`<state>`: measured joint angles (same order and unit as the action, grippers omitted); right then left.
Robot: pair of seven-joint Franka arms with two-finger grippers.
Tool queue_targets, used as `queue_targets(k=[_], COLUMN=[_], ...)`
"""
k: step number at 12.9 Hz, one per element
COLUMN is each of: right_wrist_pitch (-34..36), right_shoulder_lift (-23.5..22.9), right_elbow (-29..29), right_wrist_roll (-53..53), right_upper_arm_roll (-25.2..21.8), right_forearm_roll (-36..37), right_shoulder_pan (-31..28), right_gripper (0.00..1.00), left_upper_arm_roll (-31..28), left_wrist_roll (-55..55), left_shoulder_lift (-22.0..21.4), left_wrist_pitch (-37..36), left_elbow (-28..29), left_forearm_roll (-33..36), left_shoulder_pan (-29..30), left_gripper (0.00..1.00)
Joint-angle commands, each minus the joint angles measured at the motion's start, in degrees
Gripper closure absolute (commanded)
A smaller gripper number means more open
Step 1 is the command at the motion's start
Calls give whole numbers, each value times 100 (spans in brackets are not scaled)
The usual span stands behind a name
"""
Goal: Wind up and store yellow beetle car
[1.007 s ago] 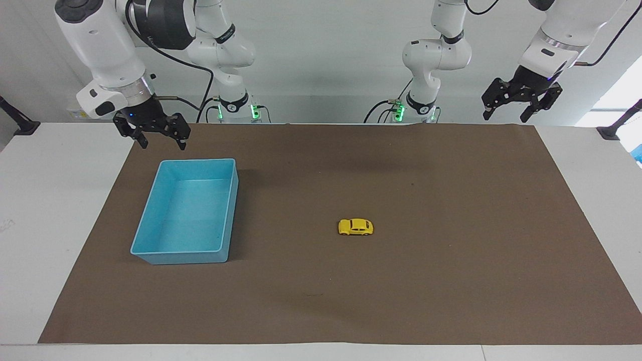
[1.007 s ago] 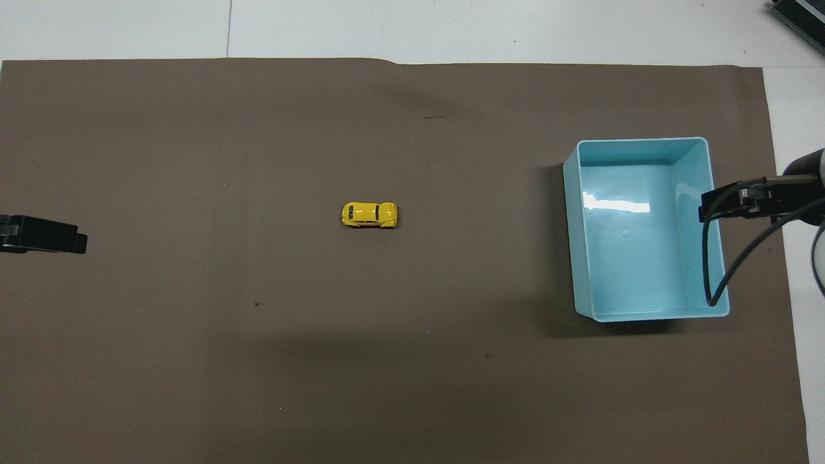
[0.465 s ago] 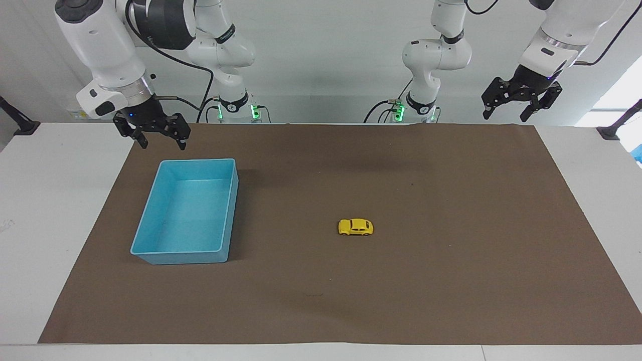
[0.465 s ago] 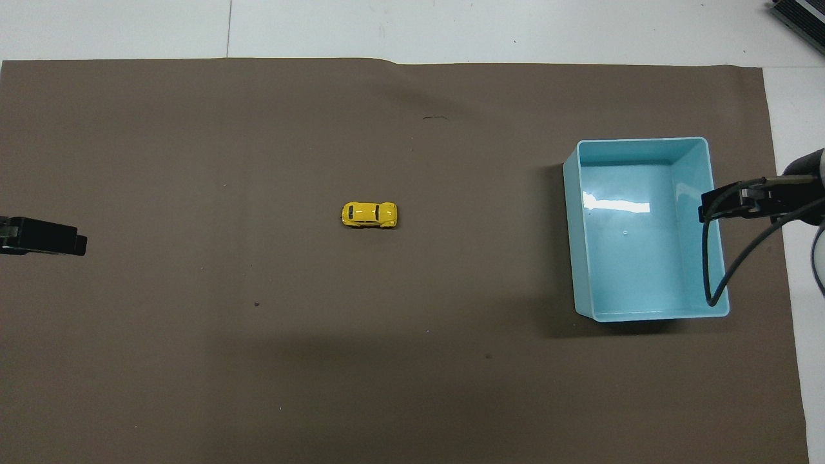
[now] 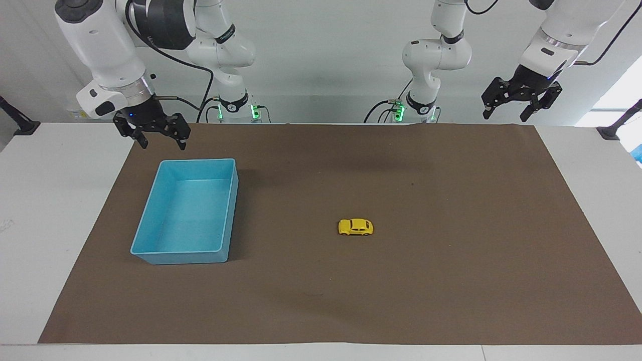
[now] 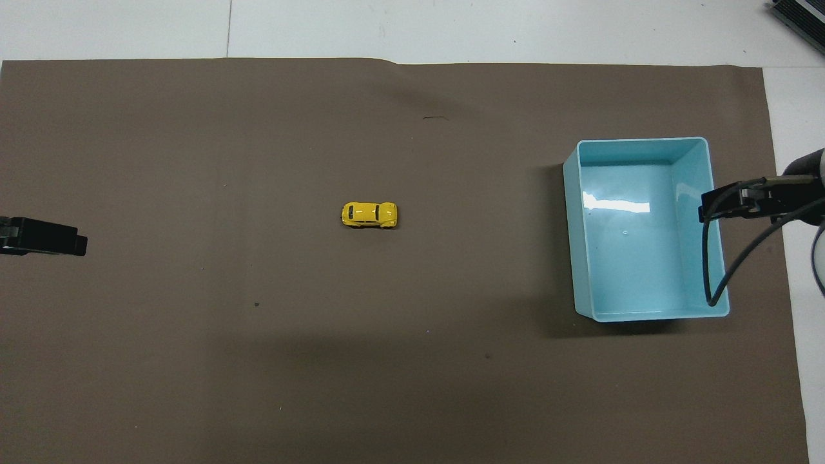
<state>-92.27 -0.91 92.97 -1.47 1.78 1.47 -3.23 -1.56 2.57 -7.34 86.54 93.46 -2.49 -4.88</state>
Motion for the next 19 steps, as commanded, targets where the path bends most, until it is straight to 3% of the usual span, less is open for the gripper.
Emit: queue_targets(k=[1, 12, 19], right_wrist_pitch=[-36, -45, -45], right_shoulder_lift=[100, 100, 100], right_elbow=[98, 107, 99], right_wrist_roll=[-37, -37, -37], right_upper_arm_roll=[42, 42, 42], right_forearm_roll=[-68, -68, -68], right_shoulder_pan=[-55, -55, -55], right_gripper=[0, 0, 0], left_upper_arm_roll=[51, 51, 51], left_wrist_roll=[51, 33, -924], left_shoulder_lift=[-83, -74, -13], left_wrist_pitch=[-23, 117, 951], left_elbow=[119, 339, 1199], left_forearm_roll=[117, 117, 108], left_shoulder_pan=[40, 58, 5], left_gripper=[0, 0, 0])
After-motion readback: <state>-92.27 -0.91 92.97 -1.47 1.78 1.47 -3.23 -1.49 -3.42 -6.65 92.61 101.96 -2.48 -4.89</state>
